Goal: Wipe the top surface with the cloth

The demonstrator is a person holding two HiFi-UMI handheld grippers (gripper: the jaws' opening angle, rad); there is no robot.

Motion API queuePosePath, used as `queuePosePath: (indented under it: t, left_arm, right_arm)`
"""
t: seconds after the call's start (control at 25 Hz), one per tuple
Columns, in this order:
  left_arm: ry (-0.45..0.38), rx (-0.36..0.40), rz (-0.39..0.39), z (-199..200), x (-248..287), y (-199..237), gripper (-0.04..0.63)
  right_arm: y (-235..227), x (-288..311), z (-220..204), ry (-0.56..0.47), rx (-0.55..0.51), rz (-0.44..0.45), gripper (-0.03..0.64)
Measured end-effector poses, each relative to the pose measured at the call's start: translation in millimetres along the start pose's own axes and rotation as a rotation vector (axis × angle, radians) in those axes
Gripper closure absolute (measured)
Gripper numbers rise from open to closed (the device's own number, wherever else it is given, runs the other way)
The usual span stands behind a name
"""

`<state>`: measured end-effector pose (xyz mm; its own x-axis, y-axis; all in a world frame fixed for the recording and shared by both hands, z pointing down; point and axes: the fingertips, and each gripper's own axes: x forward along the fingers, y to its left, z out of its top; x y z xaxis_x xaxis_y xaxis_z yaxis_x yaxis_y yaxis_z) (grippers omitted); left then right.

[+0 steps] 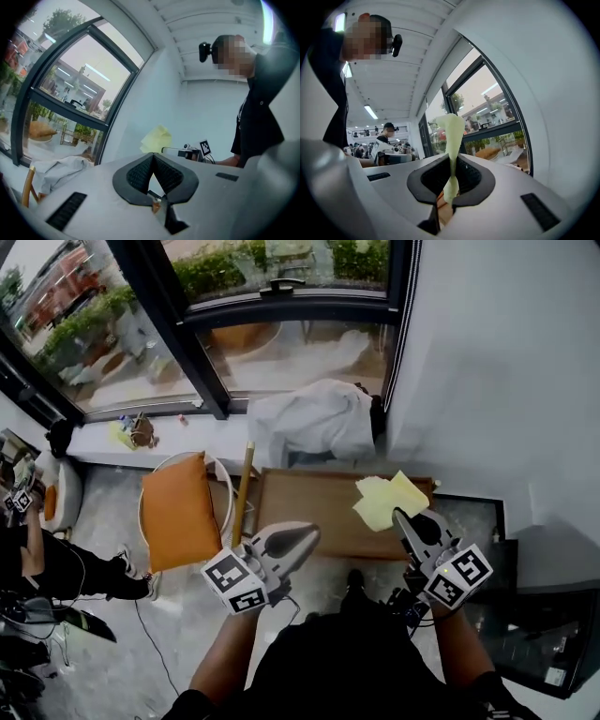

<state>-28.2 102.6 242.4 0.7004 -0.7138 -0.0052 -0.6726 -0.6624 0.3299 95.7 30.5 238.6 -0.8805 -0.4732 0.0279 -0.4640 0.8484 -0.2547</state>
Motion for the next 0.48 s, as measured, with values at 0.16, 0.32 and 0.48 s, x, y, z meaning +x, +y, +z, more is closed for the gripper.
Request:
queuePosePath:
  t: [0.16,0.32,0.48]
  left_arm:
    - [0.02,0.009,-0.027,-20,-48,-28,0.584]
    - [0.045,-0.037,-0.023,-43,-80,-44,0.584]
    - [0.061,-0.076,-0.037,-65,-109,-57,0.584]
  right_arm:
    - [58,-14,-22,0.022,-0.002,0.016,0.584]
    - [97,-27,-30,0.034,0.013,0.081,0.584]
    - [132,-39,-48,0.035,0.035,0.083,0.584]
